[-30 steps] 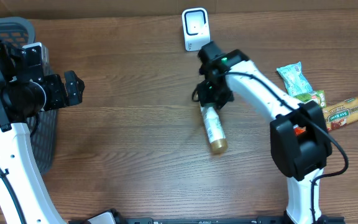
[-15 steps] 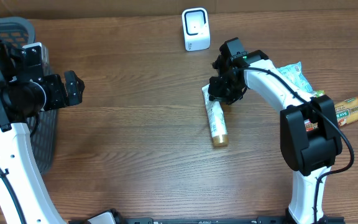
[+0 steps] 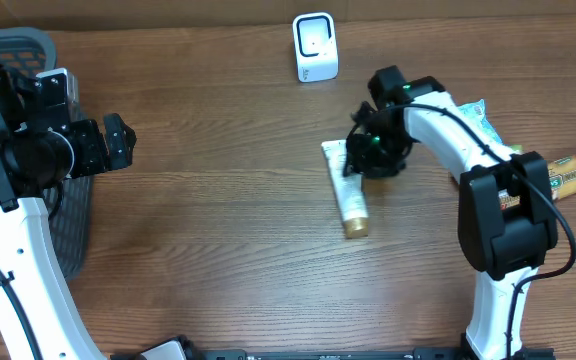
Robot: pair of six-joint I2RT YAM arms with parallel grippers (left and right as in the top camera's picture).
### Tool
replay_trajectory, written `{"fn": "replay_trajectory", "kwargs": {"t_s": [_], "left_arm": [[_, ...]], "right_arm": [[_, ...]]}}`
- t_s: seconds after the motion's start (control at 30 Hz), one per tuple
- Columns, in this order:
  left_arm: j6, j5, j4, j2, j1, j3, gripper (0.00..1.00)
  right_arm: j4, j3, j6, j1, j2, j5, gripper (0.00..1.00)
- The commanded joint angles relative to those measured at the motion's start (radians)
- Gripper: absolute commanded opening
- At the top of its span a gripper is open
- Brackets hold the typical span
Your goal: Scan the item barcode
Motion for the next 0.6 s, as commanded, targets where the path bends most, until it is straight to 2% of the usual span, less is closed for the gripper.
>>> {"fn": "replay_trajectory", "kwargs": {"t_s": [0.0,0.33,0.57], "left_arm": [[0.015,0.015,0.000,0.002,0.003,0.014,1.00],[0.015,0.014,0.000,0.002,0.003,0.014,1.00],[0.015,0.015,0.000,0.002,0.003,0.014,1.00]], "right_arm": [[-0.054,0.026,-0.050,-0.047,-0.047,0.106,0.53],[-0.150,0.101,-0.043,-0.207,-0.048,0.050,0.54],[-0.255,0.080,-0.043,-0.240,-0.048,0.123,0.54]]}}
